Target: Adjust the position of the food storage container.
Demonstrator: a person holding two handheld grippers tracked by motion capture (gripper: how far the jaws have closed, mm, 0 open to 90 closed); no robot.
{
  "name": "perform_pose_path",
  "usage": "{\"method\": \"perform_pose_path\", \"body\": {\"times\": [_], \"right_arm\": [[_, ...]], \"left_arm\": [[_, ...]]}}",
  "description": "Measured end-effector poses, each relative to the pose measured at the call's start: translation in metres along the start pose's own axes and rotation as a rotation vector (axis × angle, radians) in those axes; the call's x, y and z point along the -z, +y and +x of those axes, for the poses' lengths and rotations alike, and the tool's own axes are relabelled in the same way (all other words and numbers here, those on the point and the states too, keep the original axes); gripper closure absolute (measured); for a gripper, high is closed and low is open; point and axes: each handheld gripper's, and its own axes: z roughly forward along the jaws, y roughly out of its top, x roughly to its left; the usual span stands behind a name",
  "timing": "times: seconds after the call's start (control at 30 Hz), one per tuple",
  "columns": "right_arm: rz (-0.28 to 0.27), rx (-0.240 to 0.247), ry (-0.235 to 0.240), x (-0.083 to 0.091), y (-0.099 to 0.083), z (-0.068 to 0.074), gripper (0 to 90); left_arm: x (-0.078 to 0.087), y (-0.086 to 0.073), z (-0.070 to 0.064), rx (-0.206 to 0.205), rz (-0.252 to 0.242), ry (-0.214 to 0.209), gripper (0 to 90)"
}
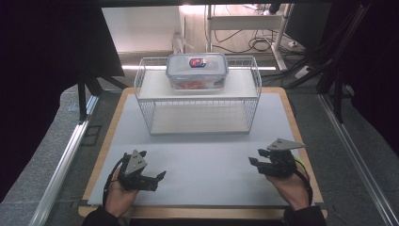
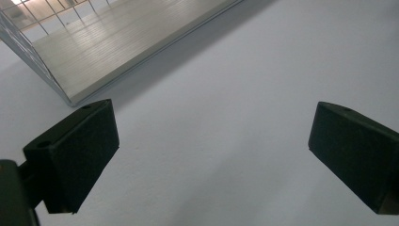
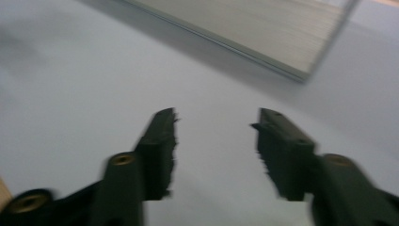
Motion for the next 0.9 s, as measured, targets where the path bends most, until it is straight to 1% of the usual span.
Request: {"method": "perform_pose_path", "body": {"times": [0.07,0.17,0.2,0.23,0.3,0.37,0.47,0.6,0.77,0.9], "right_arm": [[-0.003,-0.027,-0.045,0.010,-0.005,-0.009,69.0],[-0.004,-0.044,-0.106,0.025,-0.015,-0.021,84.9],[-0.007,-0.050,-0.126,0.029,-0.018,-0.025,88.8],[-0.013,-0.063,-0.150,0.035,-0.020,-0.028,90.0],[-0.023,-0.096,-0.179,0.045,-0.025,-0.036,90.0],[-0.021,-0.114,-0.221,0.053,-0.030,-0.042,90.0],[-0.021,-0.146,-0.254,0.060,-0.038,-0.050,90.0],[-0.018,-0.171,-0.287,0.067,-0.048,-0.055,90.0],[0.005,-0.217,-0.325,0.074,-0.063,-0.063,90.0],[0.044,-0.217,-0.343,0.072,-0.073,-0.065,90.0]], "left_arm": [[0.000,0.000,0.000,0.003,-0.001,-0.003,2.1],[-0.001,-0.001,0.001,0.009,0.003,-0.009,2.1],[-0.001,-0.001,0.001,0.010,0.004,-0.010,2.2],[-0.001,-0.001,0.000,0.009,0.005,-0.011,2.2],[-0.001,-0.001,0.000,0.004,0.007,-0.014,2.2],[-0.002,0.000,0.000,0.002,0.008,-0.015,2.2],[-0.002,-0.001,-0.001,0.004,0.011,-0.021,2.3],[-0.004,-0.001,-0.001,0.000,0.019,-0.024,2.5],[-0.005,-0.001,-0.002,-0.004,0.028,-0.029,2.6],[-0.005,-0.001,-0.003,-0.012,0.033,-0.030,2.8]]}}
